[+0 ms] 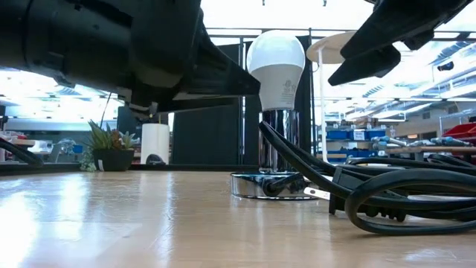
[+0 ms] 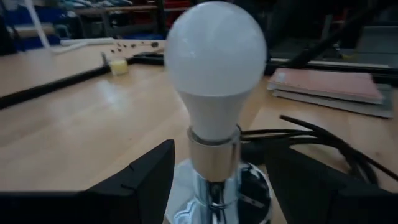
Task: Screw lightbulb
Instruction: Insert the lightbulb into the lamp
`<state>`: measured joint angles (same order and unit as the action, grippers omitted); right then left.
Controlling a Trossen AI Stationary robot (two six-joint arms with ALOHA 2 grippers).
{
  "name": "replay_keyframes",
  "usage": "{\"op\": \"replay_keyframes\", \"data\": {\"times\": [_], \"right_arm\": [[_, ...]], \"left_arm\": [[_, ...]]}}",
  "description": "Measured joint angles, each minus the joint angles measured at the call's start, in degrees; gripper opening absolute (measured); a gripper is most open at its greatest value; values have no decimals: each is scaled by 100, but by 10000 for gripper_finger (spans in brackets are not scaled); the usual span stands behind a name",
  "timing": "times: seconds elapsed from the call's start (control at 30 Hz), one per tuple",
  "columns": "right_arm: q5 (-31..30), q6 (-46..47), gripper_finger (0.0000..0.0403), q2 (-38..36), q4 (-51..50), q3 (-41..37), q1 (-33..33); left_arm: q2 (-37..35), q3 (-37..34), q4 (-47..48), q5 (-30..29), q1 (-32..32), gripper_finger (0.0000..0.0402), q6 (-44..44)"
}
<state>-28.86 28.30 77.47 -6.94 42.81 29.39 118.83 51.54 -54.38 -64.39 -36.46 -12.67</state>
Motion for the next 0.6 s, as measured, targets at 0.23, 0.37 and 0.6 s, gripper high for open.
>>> {"op": "replay_keyframes", "data": {"times": [0.23,0.37,0.6], "right_arm": [[179,0,374,132,332,0,210],[4,-86,374,131,195,-2,284],[-134,-304,374,129,238,-234,301]], "left_arm": [[-83,-4,-111,-220,-40,250,182],[-326,-4,13,-86,-45,250,138],[-973,-2,1747,378,-154,250,-687]]}}
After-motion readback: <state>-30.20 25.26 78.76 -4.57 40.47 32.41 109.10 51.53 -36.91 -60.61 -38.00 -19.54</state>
